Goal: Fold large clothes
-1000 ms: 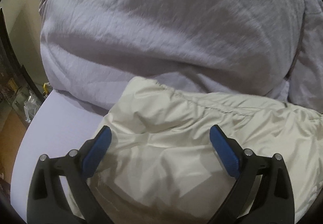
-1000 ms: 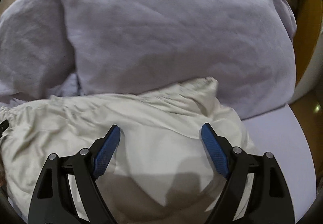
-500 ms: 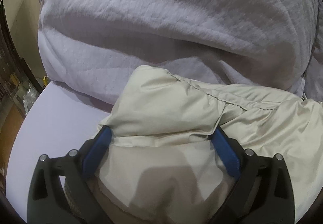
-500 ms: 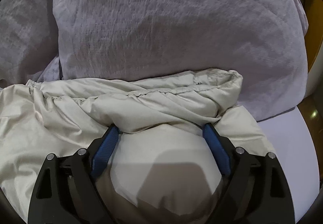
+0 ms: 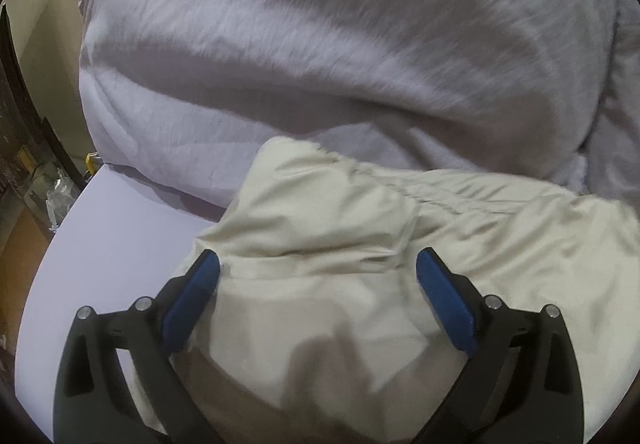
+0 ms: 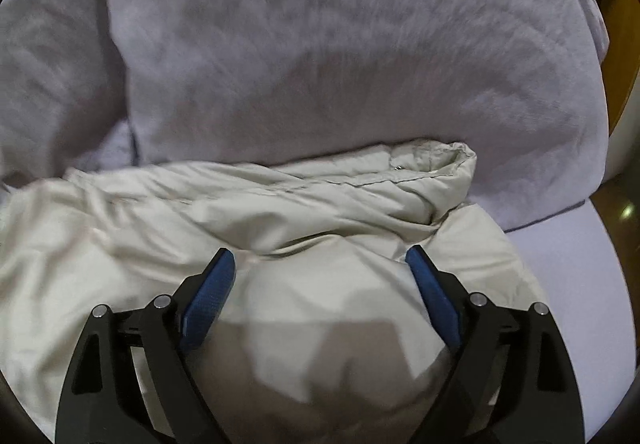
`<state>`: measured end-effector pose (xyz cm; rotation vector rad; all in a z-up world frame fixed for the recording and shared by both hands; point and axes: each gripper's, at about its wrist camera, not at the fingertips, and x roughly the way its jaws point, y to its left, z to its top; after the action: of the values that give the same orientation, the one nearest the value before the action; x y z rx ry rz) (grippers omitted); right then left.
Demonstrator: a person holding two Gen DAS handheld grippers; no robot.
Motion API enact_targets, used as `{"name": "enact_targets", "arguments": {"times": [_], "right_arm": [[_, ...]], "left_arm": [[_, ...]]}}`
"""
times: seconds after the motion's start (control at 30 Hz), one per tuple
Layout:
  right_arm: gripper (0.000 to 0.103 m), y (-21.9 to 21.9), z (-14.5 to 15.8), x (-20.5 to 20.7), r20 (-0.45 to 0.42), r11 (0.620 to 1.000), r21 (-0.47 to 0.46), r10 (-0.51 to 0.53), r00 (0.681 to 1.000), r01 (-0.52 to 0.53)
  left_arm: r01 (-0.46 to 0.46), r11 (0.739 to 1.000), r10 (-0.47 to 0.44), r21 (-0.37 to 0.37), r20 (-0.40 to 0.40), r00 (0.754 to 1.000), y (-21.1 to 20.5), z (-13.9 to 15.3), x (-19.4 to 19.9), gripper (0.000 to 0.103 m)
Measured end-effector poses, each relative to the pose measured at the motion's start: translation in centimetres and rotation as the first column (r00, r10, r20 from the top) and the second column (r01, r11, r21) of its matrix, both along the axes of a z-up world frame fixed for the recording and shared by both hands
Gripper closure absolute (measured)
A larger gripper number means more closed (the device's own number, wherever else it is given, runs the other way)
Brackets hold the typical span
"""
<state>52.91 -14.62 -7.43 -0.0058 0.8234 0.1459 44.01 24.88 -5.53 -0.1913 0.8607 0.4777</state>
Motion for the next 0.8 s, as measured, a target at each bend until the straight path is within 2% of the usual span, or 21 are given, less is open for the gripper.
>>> {"name": "enact_targets", "arguments": {"times": [0.2, 0.33, 0.5, 0.6, 0.67, 0.8], "right_arm": [[0.013, 3.0, 1.9, -2.1, 0.029, 0.993, 0.085, 0.075, 0.997, -0.078], [0.013, 6.3, 1.7, -3.1, 0.034, 0.986, 0.075, 0.145, 0.989, -0.148], [0.013, 8.6, 1.0, -3.7, 0.019, 0.979, 0.043, 0.198, 0.980, -0.199], [0.013, 9.5, -0.4, -2.6, 0.005, 0.980, 0.041, 0.197, 0.980, -0.197], [0.007, 9.9, -1.3, -1.8, -0.001, 0.982, 0.035, 0.188, 0.982, -0.188], [0.003, 9.7, -1.9, -1.1, -0.009, 0.983, 0.037, 0.180, 0.984, -0.180]], "left_arm": [[0.084, 0.995, -0.078, -0.062, 0.087, 0.993, -3.6, 2.6, -0.1, 0.004], [0.149, 0.987, -0.142, -0.064, 0.099, 0.985, -6.5, 2.9, 0.6, 0.004], [0.174, 0.984, -0.171, -0.039, 0.065, 0.983, -9.4, 1.9, 1.5, 0.004], [0.169, 0.985, -0.167, -0.032, 0.051, 0.985, -8.6, 0.4, 1.7, 0.004], [0.161, 0.986, -0.159, -0.036, 0.047, 0.986, -8.4, -0.3, 2.0, 0.004], [0.147, 0.988, -0.145, -0.056, 0.045, 0.988, -7.9, -1.1, 2.8, 0.003]]}}
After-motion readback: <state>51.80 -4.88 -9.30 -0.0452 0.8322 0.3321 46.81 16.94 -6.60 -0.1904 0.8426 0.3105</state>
